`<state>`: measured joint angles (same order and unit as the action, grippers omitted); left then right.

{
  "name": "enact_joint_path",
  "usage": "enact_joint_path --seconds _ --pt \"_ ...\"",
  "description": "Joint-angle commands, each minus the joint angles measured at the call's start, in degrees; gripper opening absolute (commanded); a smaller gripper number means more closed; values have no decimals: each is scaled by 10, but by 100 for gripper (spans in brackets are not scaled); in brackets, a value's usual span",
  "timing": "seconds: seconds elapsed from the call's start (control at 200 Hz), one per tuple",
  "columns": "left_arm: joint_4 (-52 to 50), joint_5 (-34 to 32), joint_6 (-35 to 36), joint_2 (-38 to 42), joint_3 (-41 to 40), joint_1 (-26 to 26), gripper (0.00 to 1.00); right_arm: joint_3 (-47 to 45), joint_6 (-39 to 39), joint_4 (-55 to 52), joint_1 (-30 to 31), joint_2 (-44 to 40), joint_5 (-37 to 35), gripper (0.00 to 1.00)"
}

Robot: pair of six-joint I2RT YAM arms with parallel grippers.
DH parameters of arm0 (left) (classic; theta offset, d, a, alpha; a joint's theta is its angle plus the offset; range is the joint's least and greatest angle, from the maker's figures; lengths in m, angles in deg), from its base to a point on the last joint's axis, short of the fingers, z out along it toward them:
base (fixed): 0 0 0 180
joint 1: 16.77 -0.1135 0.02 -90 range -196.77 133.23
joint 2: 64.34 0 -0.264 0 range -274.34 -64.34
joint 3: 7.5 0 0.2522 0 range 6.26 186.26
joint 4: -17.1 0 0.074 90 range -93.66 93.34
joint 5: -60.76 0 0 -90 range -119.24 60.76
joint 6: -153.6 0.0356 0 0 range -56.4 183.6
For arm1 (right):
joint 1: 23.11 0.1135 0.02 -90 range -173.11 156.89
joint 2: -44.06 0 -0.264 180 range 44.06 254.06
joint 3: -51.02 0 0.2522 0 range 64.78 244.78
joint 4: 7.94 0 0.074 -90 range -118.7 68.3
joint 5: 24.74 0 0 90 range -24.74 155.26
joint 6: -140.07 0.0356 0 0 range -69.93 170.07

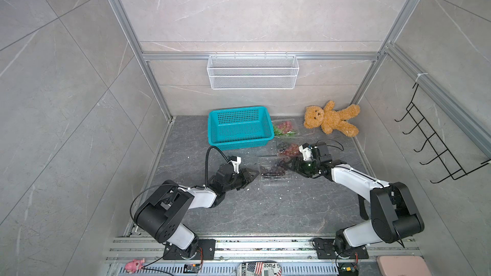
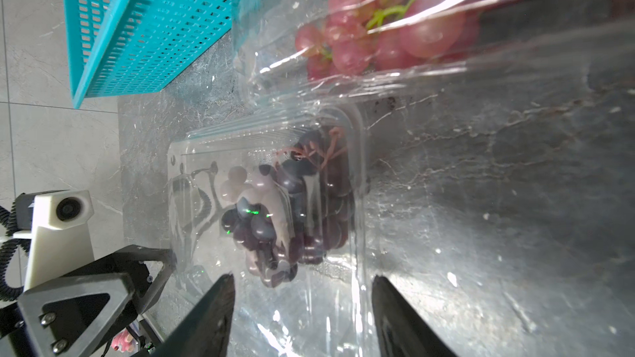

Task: Pack grapes into containers
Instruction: Close the packing box at the center of the board.

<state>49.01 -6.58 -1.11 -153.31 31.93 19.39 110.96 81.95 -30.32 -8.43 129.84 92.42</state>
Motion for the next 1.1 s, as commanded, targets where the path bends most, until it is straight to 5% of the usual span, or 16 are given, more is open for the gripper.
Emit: enact_joint_path --seconds 0.0,1.093 --pt "59 8 -17 -20 0 9 44 12 -3 -7 5 6 -12 65" --pt "67 -14 -28 -77 12 33 17 -4 -1 0 9 1 -14 63"
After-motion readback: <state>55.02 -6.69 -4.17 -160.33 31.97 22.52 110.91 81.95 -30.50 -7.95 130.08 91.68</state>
